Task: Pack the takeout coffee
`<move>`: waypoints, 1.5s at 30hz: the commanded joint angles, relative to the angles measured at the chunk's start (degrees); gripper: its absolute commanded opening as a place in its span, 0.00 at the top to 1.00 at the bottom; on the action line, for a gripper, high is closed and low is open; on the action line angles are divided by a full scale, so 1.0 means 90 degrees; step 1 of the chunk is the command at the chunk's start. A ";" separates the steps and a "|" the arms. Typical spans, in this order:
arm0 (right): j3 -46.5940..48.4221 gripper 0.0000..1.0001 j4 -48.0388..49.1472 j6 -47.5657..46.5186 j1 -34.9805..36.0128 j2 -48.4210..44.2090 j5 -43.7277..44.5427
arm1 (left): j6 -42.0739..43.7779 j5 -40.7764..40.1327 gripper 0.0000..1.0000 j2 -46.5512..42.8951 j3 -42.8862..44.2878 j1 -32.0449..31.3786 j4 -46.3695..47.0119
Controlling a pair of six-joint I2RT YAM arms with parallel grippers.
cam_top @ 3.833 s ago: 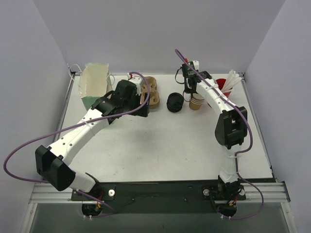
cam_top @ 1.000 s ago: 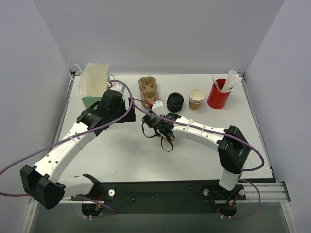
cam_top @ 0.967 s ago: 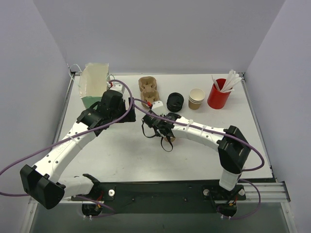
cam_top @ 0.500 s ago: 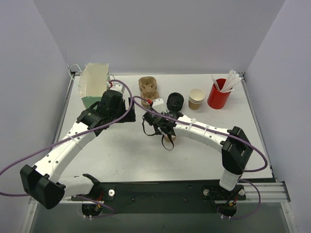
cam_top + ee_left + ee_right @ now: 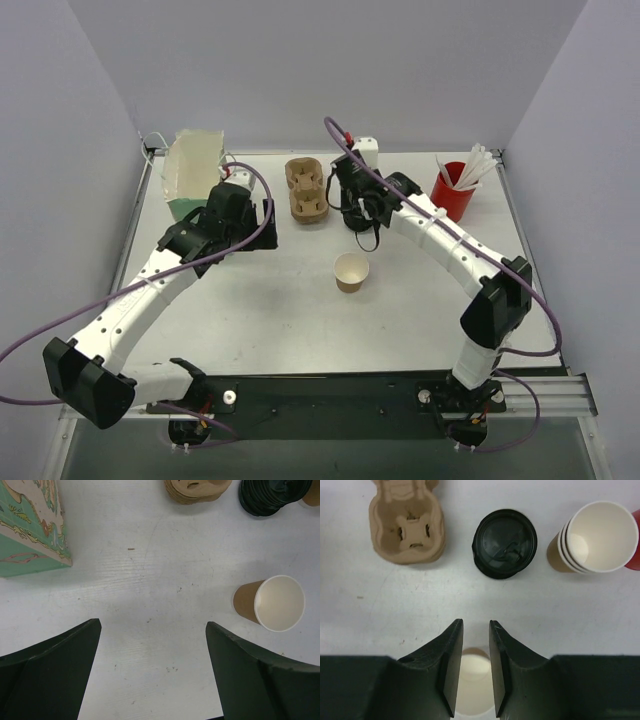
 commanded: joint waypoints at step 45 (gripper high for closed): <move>0.2735 0.86 -0.0312 -0.0772 -0.1061 0.3550 -0.0668 | 0.0203 0.0348 0.02 0.0448 0.0694 0.0244 0.0043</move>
